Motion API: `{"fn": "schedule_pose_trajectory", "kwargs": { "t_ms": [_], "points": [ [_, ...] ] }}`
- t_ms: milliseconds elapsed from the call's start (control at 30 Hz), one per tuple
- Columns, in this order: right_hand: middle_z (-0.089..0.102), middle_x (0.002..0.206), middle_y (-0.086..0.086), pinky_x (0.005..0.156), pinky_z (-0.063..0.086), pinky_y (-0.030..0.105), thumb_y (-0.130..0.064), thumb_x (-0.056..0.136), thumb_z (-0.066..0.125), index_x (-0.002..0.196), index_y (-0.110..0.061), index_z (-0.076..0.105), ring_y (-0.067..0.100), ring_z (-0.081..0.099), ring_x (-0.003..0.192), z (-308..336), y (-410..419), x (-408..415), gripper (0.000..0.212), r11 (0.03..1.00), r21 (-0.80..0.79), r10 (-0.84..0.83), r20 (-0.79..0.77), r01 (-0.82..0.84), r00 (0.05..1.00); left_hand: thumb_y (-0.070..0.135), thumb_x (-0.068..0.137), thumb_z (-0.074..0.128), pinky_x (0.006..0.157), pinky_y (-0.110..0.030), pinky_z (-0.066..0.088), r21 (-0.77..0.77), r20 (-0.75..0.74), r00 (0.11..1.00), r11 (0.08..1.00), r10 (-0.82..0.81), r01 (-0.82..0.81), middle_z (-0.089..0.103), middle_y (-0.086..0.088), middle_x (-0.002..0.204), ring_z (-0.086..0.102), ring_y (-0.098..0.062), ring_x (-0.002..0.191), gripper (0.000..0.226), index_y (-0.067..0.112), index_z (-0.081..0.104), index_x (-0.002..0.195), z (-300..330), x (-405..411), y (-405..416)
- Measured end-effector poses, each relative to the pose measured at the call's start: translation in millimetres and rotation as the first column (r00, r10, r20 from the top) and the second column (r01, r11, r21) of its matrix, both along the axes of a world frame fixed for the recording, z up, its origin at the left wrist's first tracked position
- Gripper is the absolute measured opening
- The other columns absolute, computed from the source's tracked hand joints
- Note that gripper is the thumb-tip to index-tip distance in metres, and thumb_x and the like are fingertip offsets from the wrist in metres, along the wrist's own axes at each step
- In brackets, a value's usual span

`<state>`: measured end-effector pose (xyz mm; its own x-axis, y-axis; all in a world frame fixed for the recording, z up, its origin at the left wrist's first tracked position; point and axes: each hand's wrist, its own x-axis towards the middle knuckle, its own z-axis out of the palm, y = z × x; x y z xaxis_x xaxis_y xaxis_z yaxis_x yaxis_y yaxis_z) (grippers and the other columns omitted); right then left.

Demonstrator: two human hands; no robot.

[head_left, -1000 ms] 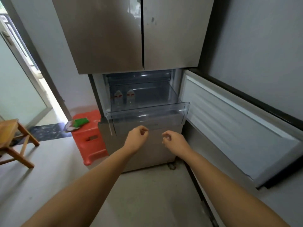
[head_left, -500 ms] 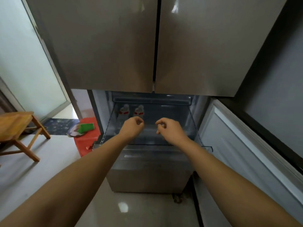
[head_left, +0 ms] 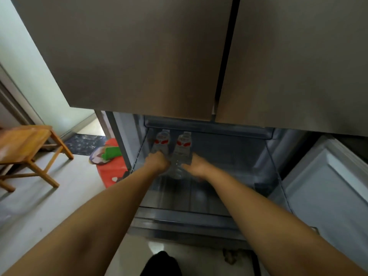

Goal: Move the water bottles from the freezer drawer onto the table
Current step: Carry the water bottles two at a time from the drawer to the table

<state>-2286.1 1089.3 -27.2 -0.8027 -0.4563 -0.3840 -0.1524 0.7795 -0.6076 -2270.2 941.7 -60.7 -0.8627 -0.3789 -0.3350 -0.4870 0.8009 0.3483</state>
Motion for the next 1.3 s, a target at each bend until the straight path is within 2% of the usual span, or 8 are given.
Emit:
{"fn": "schedule_pose_trajectory", "kwargs": {
  "t_ms": [133,233,367,667,867,1000,1133,1300],
  "points": [
    [0.039,0.151,0.013,0.105,0.044,0.039,-0.034,0.101,0.045,0.149,-0.013,0.03,0.032,0.043,0.134,-34,-26,-13,0.055,0.998,-0.013,-0.062,0.099,0.064,0.993,0.035,0.095,0.046,0.111,-0.045,0.027,-0.105,0.01,1.0,0.994,0.0,0.002,0.037,-0.019,0.148,0.036,-0.037,0.135,0.064,0.006,0.022,0.147,-28,-14,-6],
    [0.047,0.142,0.015,0.081,0.057,0.045,-0.051,0.096,0.043,0.151,-0.013,0.026,0.036,0.055,0.117,-51,-42,-19,0.069,0.985,0.046,-0.174,0.164,0.169,0.971,0.038,0.093,0.05,0.109,-0.046,0.031,-0.178,-0.024,0.999,0.984,0.022,-0.026,0.031,-0.025,0.147,0.033,-0.04,0.134,0.075,0.004,0.012,0.148,-37,-24,-9],
    [0.045,0.143,0.017,0.082,0.058,0.047,-0.045,0.099,0.04,0.144,-0.009,0.038,0.039,0.054,0.117,-56,-56,-26,0.058,0.981,0.071,-0.19,0.217,0.179,0.957,0.034,0.092,0.051,0.111,-0.045,0.031,-0.241,0.029,1.0,0.971,-0.005,0.012,0.027,-0.025,0.149,0.028,-0.04,0.136,0.072,0.001,0.018,0.147,-44,-29,-13],
    [0.044,0.142,0.015,0.087,0.054,0.045,-0.034,0.098,0.05,0.146,-0.017,0.032,0.038,0.053,0.119,-51,-29,-23,0.054,0.979,0.078,-0.204,0.346,0.189,0.916,0.022,0.087,0.063,0.105,-0.036,0.042,0.056,0.081,0.997,0.998,-0.017,0.013,0.048,-0.015,0.136,0.048,-0.029,0.125,0.058,0.005,0.038,0.136,-29,-16,-3],
    [0.052,0.138,0.018,0.086,0.054,0.044,-0.028,0.096,0.058,0.14,-0.007,0.04,0.038,0.056,0.121,-43,8,0,0.053,0.974,0.177,-0.214,0.518,0.141,0.828,0.022,0.09,0.064,0.099,-0.041,0.049,0.285,0.38,0.923,0.957,-0.065,-0.05,0.045,-0.017,0.14,0.049,-0.035,0.126,0.056,0.005,0.04,0.138,-7,18,21],
    [0.053,0.128,0.019,0.095,0.052,0.046,-0.033,0.093,0.061,0.142,-0.005,0.04,0.031,0.06,0.092,-44,25,3,0.06,0.964,0.25,-0.222,0.548,0.095,0.807,0.027,0.086,0.068,0.099,-0.041,0.049,0.265,0.508,0.856,0.963,-0.099,-0.046,0.043,-0.019,0.143,0.049,-0.035,0.127,0.069,0.005,0.033,0.142,-1,32,31],
    [0.042,0.145,0.017,0.096,0.047,0.043,-0.044,0.092,0.059,0.146,-0.008,0.03,0.034,0.049,0.126,-28,27,-6,0.071,0.965,0.198,-0.246,0.477,0.17,0.844,0.034,0.088,0.064,0.102,-0.048,0.043,0.359,0.47,0.882,0.92,-0.031,-0.159,0.046,-0.016,0.141,0.047,-0.034,0.128,0.064,0.01,0.037,0.14,5,23,26],
    [0.026,0.156,0.018,0.109,0.041,0.042,-0.056,0.093,0.048,0.154,-0.008,-0.003,0.035,0.039,0.136,-47,-4,-28,0.093,0.95,0.139,-0.306,0.257,0.278,0.917,0.039,0.093,0.056,0.103,-0.043,0.039,0.475,0.289,0.955,0.857,0.062,-0.199,0.039,-0.015,0.144,0.041,-0.032,0.132,0.071,0.01,0.02,0.148,-4,9,29]
  ]
}}
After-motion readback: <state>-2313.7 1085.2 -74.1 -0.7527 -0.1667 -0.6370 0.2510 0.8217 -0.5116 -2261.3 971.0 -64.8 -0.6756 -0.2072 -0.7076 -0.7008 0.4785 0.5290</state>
